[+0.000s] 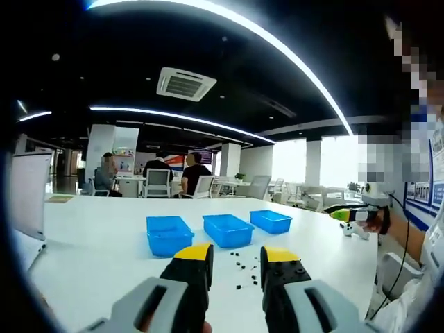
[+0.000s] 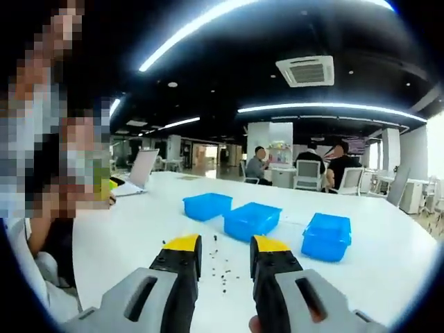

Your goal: Pick up the resistors one by one and place each resistor into its matching bin, sorting the parts by color and model until every resistor is separated into the correct bin for its type

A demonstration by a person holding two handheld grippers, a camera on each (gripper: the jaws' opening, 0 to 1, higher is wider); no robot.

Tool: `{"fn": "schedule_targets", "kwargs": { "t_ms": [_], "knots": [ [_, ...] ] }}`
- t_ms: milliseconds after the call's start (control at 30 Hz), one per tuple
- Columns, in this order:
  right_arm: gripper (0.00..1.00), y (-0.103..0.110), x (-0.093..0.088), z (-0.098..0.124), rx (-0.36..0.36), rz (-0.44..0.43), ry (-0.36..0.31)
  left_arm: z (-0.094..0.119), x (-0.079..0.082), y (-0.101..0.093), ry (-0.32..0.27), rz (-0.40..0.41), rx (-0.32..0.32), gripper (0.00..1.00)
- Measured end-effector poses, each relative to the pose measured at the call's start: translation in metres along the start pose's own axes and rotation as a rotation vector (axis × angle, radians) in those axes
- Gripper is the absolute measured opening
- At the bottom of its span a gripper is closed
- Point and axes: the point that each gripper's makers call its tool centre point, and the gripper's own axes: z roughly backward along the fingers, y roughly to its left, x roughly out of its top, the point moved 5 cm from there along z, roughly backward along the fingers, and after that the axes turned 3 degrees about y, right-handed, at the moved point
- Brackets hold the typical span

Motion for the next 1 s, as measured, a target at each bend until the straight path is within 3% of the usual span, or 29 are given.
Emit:
{"fn": "schedule_targets", "kwargs": {
  "t_ms": [67,233,367,400,467,600,733,767,867,1000],
  "knots": [
    [0.29,0.001,0.000,-0.006,0.011,0.018,0.024,0.001,0.000,0.002,-0.001,0.003,0.006,0.29],
    [0.32,0.021,0.006,-0.030,0.137,0.089,0.110,0.001,0.000,0.004,0.000,0.004,0.014,0.29],
    [0.30,0.043,0.009,-0.059,0.254,0.200,0.226,0.003,0.003,0.004,-0.010,0.000,0.017,0.29],
    [0.29,0.051,0.007,-0.069,0.299,0.248,0.285,0.003,0.004,0.004,-0.011,-0.001,0.017,0.29],
    [0.28,0.060,0.007,-0.085,0.327,0.298,0.335,0.003,0.004,0.005,-0.012,0.001,0.018,0.29],
    [0.25,0.077,0.005,-0.113,0.406,0.272,0.368,0.004,0.004,0.005,-0.014,-0.002,0.015,0.29],
    [0.22,0.084,-0.013,-0.136,0.478,0.285,0.504,0.005,0.005,0.007,-0.018,-0.002,0.020,0.29],
    [0.20,0.086,-0.014,-0.143,0.477,0.276,0.504,0.005,0.006,0.007,-0.018,-0.002,0.022,0.29],
    [0.17,0.098,-0.020,-0.156,0.564,0.254,0.573,0.007,0.007,0.008,-0.024,-0.002,0.021,0.29],
    [0.17,0.110,-0.023,-0.173,0.608,0.318,0.625,0.008,0.008,0.009,-0.031,0.005,0.023,0.29]
  ]
}}
